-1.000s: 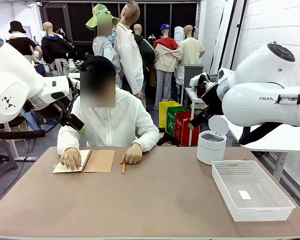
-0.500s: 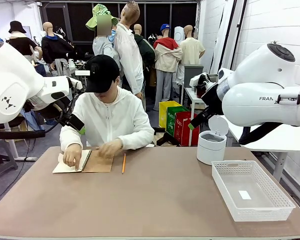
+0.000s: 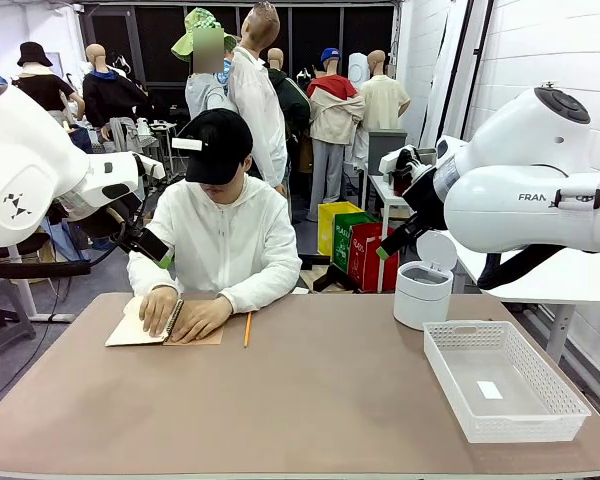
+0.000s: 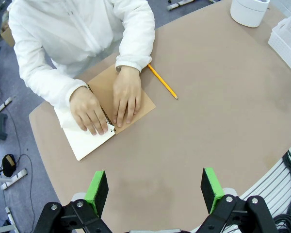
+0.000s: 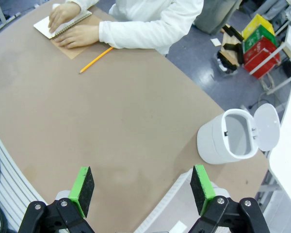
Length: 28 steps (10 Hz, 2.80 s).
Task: Sort the paper based on its condition.
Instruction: If a person hands you a paper, place it in the Organizing basket , and if it's crumpled, put it in the Trash can.
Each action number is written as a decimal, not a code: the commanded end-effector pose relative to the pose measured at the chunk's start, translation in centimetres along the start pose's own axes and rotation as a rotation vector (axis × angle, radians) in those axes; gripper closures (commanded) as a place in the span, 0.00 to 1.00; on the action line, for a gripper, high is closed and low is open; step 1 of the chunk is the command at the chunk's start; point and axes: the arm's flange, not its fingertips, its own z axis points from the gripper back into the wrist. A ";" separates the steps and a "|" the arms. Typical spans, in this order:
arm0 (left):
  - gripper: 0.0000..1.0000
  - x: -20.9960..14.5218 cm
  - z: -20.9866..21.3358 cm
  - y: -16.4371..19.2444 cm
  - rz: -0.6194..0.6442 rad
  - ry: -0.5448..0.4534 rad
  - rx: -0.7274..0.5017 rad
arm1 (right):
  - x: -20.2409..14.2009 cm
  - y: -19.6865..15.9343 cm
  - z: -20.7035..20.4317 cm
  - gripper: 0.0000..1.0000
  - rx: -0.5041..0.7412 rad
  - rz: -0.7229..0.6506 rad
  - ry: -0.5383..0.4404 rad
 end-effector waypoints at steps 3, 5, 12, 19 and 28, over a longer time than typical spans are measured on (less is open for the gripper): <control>0.00 0.0 -0.1 0.0 0.003 -0.002 -0.001 | 0.0 0.0 -0.1 0.00 0.004 -0.002 -0.001; 0.00 0.0 -0.1 0.0 0.003 -0.002 -0.001 | 0.0 0.0 -0.1 0.00 0.004 -0.002 -0.001; 0.00 0.0 -0.1 0.0 0.003 -0.002 -0.001 | 0.0 0.0 -0.1 0.00 0.004 -0.002 -0.001; 0.00 0.0 -0.1 0.0 0.003 -0.002 -0.001 | 0.0 0.0 -0.1 0.00 0.004 -0.002 -0.001; 0.00 0.0 -0.1 0.0 0.003 -0.002 -0.001 | 0.0 0.0 -0.1 0.00 0.004 -0.002 -0.001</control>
